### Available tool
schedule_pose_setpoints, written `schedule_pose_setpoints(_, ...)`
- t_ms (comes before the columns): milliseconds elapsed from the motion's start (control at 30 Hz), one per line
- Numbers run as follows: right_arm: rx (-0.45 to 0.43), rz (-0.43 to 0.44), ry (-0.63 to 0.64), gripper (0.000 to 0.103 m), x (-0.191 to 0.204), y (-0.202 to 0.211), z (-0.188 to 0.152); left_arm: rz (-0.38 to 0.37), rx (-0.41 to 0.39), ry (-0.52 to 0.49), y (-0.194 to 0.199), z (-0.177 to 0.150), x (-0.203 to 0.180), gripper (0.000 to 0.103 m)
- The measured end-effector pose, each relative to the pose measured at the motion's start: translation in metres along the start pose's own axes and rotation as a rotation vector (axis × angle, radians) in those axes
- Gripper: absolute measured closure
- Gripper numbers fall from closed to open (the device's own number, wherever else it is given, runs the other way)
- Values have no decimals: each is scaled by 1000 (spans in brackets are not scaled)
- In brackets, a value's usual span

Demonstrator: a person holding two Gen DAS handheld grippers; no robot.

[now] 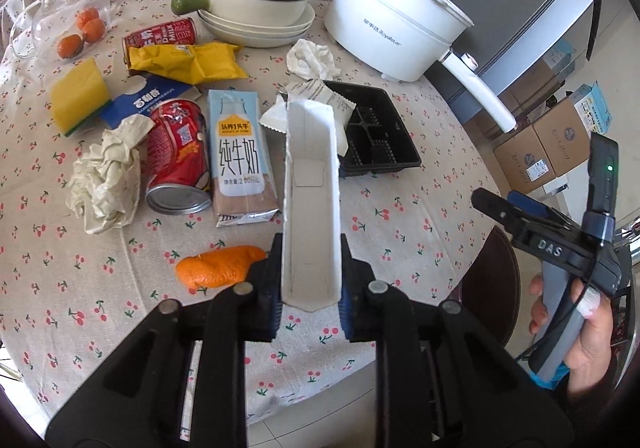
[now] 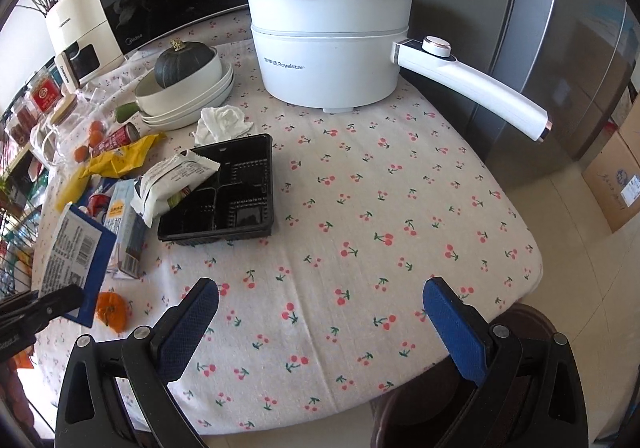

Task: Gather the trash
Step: 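Grasp the black plastic tray with the right tool while the left tool holds the white strip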

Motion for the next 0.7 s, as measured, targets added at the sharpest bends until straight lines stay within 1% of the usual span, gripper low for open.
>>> schedule_pose_setpoints(133,-19,63,-77,0,6,-31,14,8,-40,32,12,5,15,79)
schedule_pose_setpoints(267,-26,111,-138,0,9,-63,21,16,-42,57,14,3,30,79)
schedule_pose_setpoints(367,-35,85,-121,4,12,-80,23,7,-38,79,17,-1,42,79)
schedule_pose_setpoints(467,-58,46,-65,11,15,-90,26,0,-39,89,19,-1,48,79)
schedule_pose_setpoints(500,-71,38,-39,15,18,-92,27,0,-40,90,19,-1,50,79)
schedule_pose_setpoints(533,-82,33,-12,24,20,-92,28,1,-41,92,19,-1,51,79)
schedule_pose_setpoints(567,-96,44,12,29,24,-92,30,2,-40,95,19,-1,52,79)
schedule_pose_setpoints(600,-102,48,31,44,27,-90,31,2,-38,97,18,-1,53,79)
schedule_pose_setpoints(633,-113,30,48,51,28,-86,33,2,-36,100,18,-2,54,79)
schedule_pose_setpoints(667,-120,9,71,61,28,-81,36,2,-34,102,17,-2,54,79)
schedule_pose_setpoints(700,-128,-8,92,79,28,-75,38,2,-33,102,17,-2,54,79)
Point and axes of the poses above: each gripper's, at about its wrist camera, not at the fingertips, and y roughly against the way its jaws point, x to its left, z to its top, the point moved 10 cm from there along -y, roughly the way its jaws point, and after that the axes turned 14 degrees about z, right-handed, at the moved point
